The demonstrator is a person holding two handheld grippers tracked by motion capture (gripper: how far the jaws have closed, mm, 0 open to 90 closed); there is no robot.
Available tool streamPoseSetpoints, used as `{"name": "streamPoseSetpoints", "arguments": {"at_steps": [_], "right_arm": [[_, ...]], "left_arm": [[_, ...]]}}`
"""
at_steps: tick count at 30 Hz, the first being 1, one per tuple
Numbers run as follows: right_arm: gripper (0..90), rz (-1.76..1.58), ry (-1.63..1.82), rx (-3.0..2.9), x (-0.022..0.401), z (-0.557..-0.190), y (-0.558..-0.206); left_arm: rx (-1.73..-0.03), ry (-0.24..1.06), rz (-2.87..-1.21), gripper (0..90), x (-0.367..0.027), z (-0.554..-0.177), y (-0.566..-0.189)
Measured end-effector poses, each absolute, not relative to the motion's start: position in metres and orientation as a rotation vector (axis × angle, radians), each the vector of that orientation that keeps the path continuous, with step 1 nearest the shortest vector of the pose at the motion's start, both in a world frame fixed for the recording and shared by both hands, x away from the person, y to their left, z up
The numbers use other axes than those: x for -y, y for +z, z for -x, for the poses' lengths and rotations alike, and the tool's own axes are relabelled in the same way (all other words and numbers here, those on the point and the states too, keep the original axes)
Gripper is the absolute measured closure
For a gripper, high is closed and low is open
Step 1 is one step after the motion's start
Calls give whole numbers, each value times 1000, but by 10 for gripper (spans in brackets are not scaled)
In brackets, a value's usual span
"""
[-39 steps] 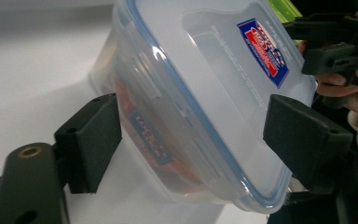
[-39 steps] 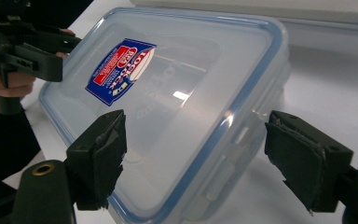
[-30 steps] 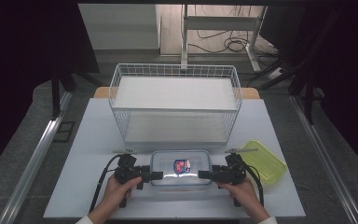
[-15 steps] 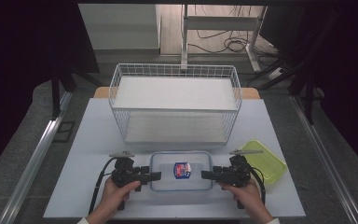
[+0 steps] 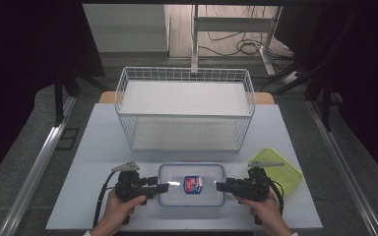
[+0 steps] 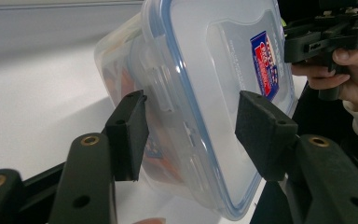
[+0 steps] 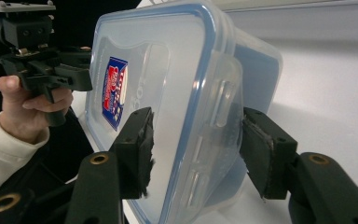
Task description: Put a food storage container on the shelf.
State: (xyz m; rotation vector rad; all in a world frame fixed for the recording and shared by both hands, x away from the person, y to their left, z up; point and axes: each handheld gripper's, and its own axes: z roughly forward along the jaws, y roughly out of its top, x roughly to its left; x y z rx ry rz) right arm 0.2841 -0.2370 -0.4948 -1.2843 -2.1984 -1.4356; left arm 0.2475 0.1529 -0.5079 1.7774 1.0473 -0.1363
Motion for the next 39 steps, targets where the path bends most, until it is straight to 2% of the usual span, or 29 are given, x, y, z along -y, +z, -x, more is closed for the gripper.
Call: {"name": "streamPoseSetpoints", "arguments": {"at_steps": [6, 17, 26, 39], "right_arm": [[473, 1310, -1451, 2193, 236, -281, -494], [494, 1311, -1518, 2211, 235, -275, -490], [494, 1288, -1556, 2240, 235, -272, -485], [493, 1250, -1637, 2269, 228, -276, -462]], "left_arm": [[-1054, -138, -1764, 462, -153, -248, -508], [-1029, -38, -1783, 496, -151, -237, -502], [-1017, -11, -1773, 497, -151, -236, -498], [-966, 55, -1765, 498, -158, -241, -473]]}}
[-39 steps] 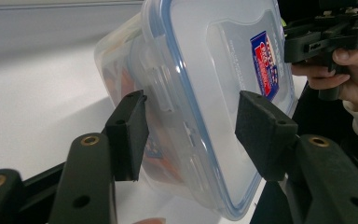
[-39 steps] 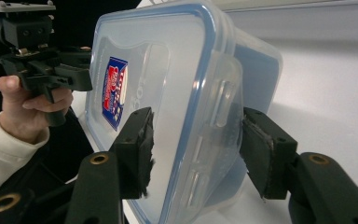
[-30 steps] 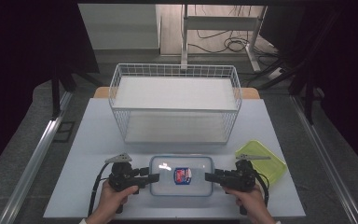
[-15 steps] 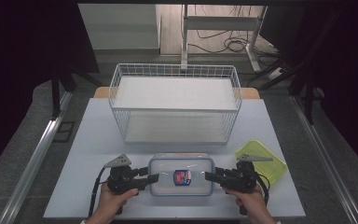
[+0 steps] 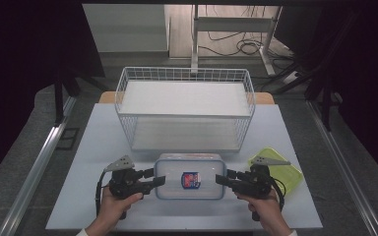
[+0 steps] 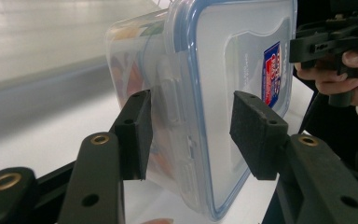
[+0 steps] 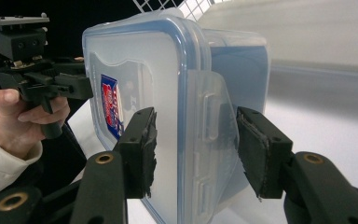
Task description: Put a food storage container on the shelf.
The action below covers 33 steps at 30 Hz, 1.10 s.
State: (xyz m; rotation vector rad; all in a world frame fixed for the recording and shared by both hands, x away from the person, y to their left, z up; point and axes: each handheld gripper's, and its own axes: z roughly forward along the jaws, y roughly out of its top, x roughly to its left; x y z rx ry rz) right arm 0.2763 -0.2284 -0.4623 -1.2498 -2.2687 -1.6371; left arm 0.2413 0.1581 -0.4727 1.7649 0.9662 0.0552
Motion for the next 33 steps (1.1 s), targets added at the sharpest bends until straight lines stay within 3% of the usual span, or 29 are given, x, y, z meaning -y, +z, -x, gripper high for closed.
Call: {"name": "streamPoseSetpoints", "arguments": {"at_steps": [33], "right_arm": [[490, 1143, -1815, 2402, 214, -313, -353]], "left_arm": [[-846, 192, -1727, 498, -171, -285, -371]]}}
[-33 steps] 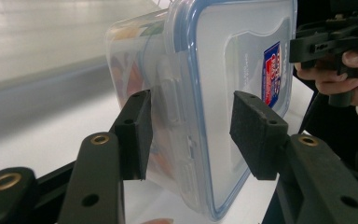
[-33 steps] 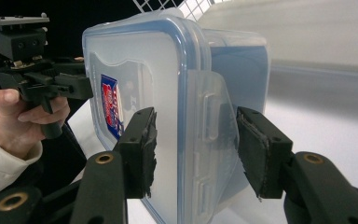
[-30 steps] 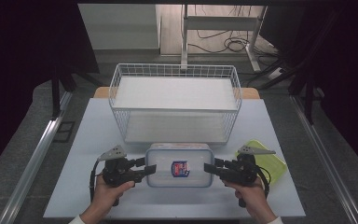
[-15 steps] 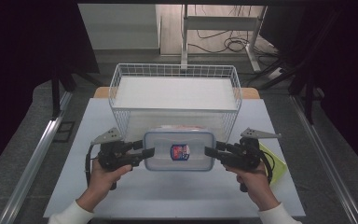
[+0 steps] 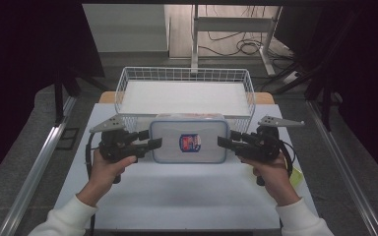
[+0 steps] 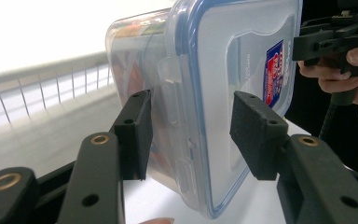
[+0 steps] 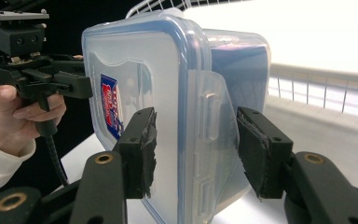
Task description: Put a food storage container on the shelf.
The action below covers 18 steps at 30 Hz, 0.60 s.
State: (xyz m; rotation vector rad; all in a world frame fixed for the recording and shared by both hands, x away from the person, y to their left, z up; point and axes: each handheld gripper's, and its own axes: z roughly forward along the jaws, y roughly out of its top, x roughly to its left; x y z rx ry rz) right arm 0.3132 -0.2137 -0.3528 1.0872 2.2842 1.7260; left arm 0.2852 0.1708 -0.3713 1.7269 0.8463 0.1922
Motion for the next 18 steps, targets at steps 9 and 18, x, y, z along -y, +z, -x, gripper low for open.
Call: {"name": "streamPoseSetpoints", "arguments": {"at_steps": [9, 18], "right_arm": [[490, -1059, 1764, -2257, 210, -331, -330], [489, -1045, 1782, -2245, 200, -359, -311]], "left_arm": [[-839, 231, -1738, 497, -175, -302, -341], [-851, 246, -1747, 494, -184, -329, -318]]}}
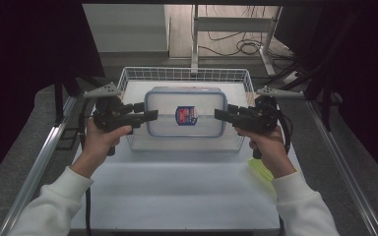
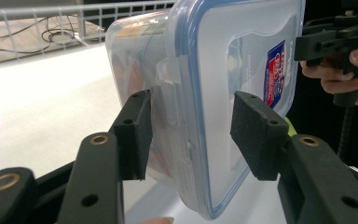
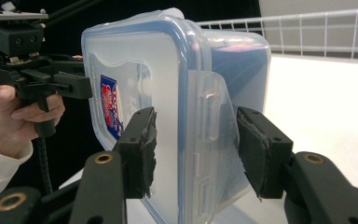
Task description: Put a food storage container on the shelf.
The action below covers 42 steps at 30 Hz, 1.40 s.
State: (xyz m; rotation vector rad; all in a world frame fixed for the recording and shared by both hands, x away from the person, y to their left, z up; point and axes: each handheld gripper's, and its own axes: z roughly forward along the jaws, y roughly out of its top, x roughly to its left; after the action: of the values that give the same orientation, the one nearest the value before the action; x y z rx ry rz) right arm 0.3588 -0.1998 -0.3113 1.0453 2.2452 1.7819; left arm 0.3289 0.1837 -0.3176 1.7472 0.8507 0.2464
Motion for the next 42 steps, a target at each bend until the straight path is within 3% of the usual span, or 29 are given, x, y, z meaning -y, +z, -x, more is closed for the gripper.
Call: {"name": "streamPoseSetpoints", "arguments": {"at_steps": [13, 28, 38, 42], "right_arm": [[489, -1122, 1755, -2259, 194, -404, -301], [478, -1315, 1783, -2269, 193, -438, -302], [445, -1431, 1724, -2198, 187, -449, -303], [375, -1474, 1681, -2178, 184, -451, -309]], "left_arm": [[-903, 182, -1761, 486, -187, -380, -311], [-981, 81, -1699, 474, -191, -409, -311], [-1053, 63, -1644, 406, -188, -428, -317], [-1098, 113, -1671, 314, -184, -436, -323]]}}
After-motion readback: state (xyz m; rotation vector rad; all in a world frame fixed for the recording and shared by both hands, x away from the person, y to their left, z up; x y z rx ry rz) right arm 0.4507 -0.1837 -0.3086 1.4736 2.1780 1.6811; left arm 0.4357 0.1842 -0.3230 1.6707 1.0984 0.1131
